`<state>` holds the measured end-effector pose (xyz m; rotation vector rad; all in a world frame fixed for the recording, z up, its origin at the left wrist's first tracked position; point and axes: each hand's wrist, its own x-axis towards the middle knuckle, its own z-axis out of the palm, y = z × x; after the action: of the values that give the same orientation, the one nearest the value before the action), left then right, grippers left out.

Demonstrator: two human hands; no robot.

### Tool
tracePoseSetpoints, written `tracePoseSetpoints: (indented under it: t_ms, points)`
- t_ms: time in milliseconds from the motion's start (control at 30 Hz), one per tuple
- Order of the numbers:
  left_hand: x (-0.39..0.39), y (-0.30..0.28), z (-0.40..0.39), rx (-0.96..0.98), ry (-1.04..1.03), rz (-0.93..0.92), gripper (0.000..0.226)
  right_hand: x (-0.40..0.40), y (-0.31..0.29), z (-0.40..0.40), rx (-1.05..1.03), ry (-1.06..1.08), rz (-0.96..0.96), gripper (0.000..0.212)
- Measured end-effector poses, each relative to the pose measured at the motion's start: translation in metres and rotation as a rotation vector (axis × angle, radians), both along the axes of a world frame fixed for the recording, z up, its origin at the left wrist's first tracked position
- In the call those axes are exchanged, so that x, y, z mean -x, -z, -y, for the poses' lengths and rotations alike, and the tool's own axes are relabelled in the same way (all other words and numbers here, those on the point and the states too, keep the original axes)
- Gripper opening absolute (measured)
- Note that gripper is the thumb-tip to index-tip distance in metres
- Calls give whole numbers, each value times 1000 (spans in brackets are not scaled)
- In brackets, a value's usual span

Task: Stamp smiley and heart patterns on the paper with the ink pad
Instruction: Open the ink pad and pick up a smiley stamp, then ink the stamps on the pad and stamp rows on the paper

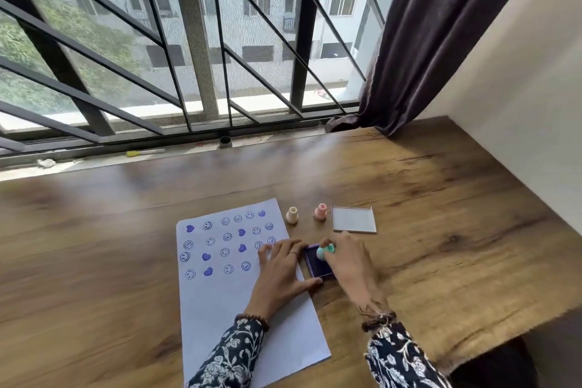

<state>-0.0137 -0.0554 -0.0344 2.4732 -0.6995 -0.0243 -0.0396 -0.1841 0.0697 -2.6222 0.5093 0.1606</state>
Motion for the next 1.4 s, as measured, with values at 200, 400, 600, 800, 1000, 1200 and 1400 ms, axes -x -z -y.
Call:
tracePoseSetpoints:
  t_ms: [200, 400, 600, 800, 1000, 1200, 1400]
  points:
    - [0, 2, 0, 7, -3, 7, 72, 2, -24, 1, 53, -36, 226, 16]
    - [-1, 1, 0, 25, 4, 8, 70, 0, 0, -11, 60, -51, 114, 14]
    - [1, 3, 0, 39, -15, 3, 70, 0, 17, -4, 11, -86, 102, 11]
    - [1, 3, 0, 55, 0, 0, 69, 0, 21, -6, 45, -100, 99, 10]
    - [2, -1, 0, 58, 6, -13, 69, 2, 20, -8, 81, -107, 107, 9]
    - [4, -16, -1, 6, 23, -61, 82, 5, 17, -17, 101, -58, 86, 10]
    - [25, -15, -49, 55, -187, 66, 88, 14, 11, -20, -4, 21, 184, 9]
